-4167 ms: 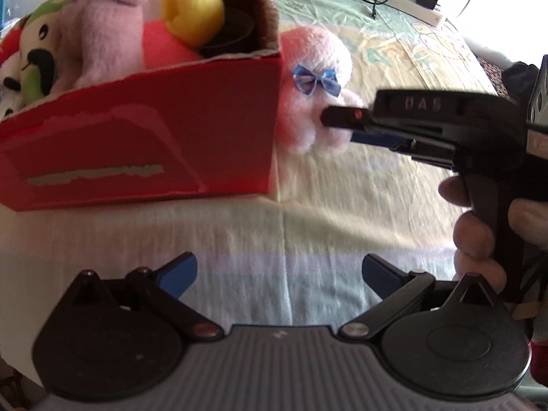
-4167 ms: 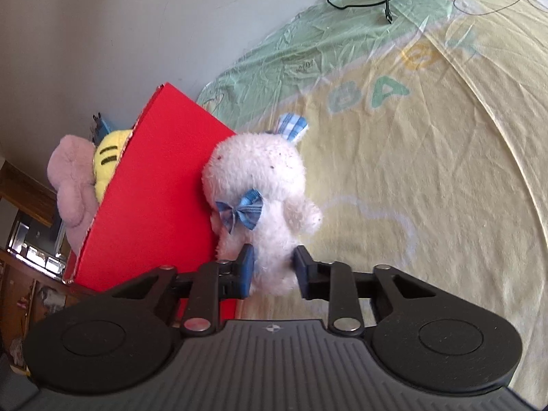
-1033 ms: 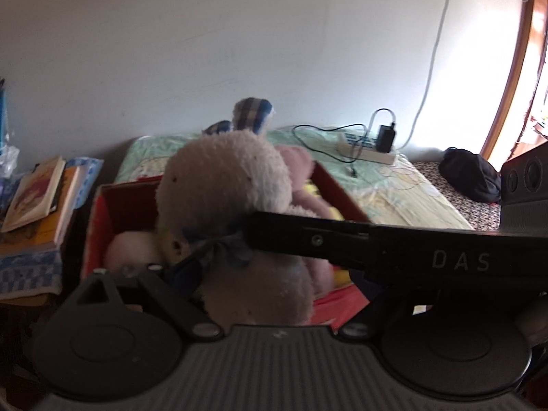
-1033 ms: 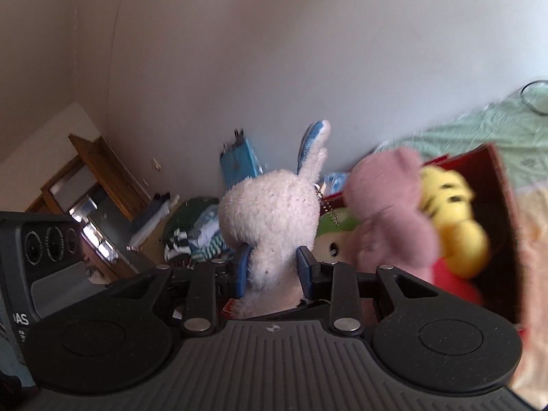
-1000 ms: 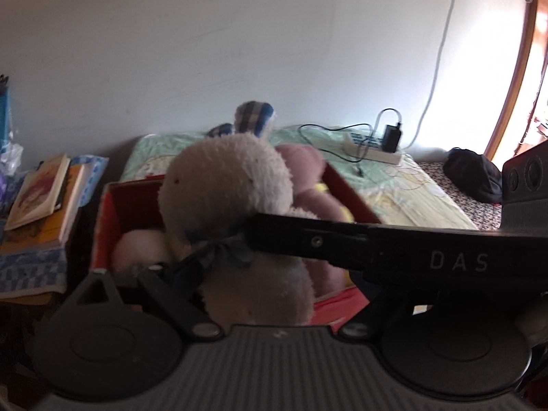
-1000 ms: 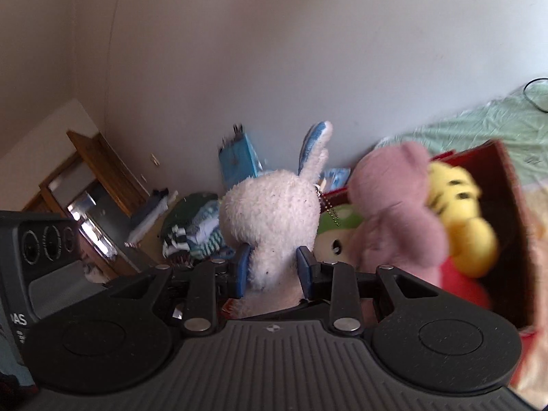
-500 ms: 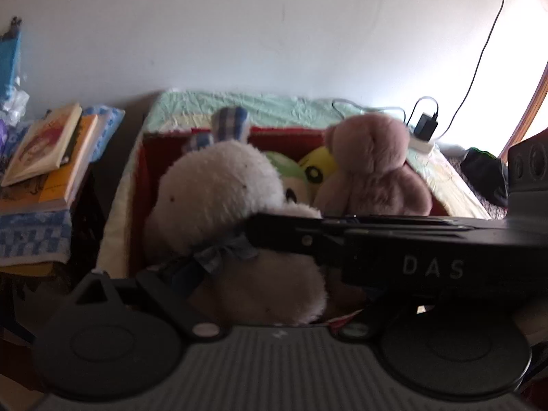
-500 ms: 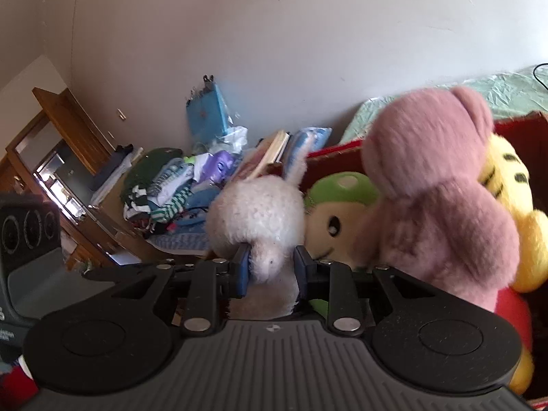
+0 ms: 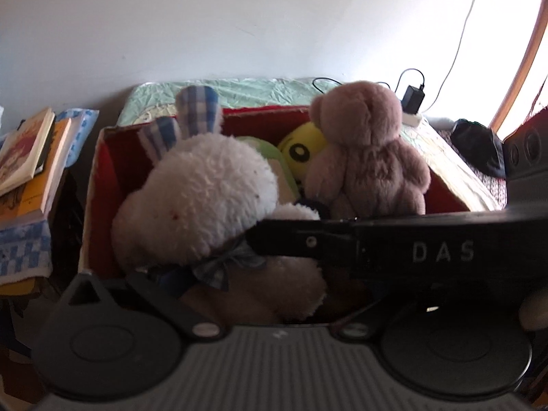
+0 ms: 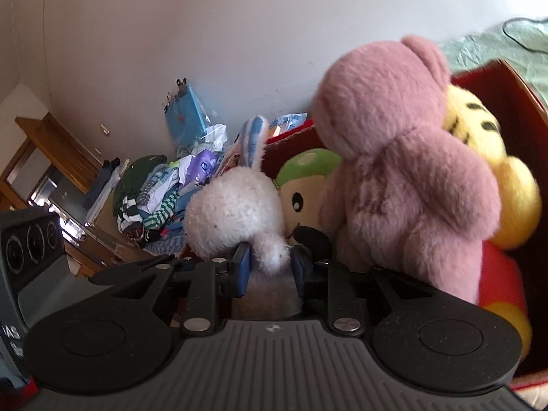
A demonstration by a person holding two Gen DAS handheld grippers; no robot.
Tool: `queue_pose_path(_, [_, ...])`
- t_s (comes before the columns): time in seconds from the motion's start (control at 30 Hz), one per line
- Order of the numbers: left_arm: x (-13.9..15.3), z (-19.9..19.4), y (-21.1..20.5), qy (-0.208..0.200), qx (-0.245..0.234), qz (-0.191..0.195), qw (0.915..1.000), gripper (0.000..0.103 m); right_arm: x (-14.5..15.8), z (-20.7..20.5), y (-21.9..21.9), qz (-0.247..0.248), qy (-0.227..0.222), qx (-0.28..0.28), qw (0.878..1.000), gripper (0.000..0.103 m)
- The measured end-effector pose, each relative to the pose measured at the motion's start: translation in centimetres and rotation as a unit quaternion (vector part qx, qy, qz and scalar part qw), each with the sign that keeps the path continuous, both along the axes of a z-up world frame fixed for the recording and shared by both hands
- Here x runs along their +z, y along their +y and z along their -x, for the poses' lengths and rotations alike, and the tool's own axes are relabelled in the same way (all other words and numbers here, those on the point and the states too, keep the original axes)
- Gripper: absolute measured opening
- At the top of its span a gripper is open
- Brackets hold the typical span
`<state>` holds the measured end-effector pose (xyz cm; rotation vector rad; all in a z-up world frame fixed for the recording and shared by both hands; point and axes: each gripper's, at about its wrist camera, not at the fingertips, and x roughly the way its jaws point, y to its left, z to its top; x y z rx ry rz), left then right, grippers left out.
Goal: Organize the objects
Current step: 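Lower the bunny into the box and open the right tool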
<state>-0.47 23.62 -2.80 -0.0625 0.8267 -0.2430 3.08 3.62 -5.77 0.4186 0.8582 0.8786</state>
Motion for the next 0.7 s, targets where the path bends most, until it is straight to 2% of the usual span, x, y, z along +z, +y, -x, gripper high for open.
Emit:
queue_pose_path(0.2, [0.9,0.7,-0.6,0.001,0.015,-0.014,0.9998,0.100,0.9,0.9,-0.9,0.005,-0.002,-0.015,1.000,0.030])
queue_pose_path(0.33, [1.6,1.4,-1.8,-0.001,0.044,-0.049,0.9978,0.100,1.8,2.0,-2.3,0.013,-0.026,-0.031,0.999,0.035])
queue_pose_path(0.53, [2.9,2.6,-3.5,0.001,0.082,-0.086,0.9930,0.102,3.2,3.6,-5.3,0.025,-0.061,-0.090,0.994,0.043])
queue_pose_path(0.7, [3.4,2.8,-5.6,0.028,0.088,-0.084,0.9922,0.102,4.5,5.1,-7.3,0.045,-0.100,-0.114,0.987,0.043])
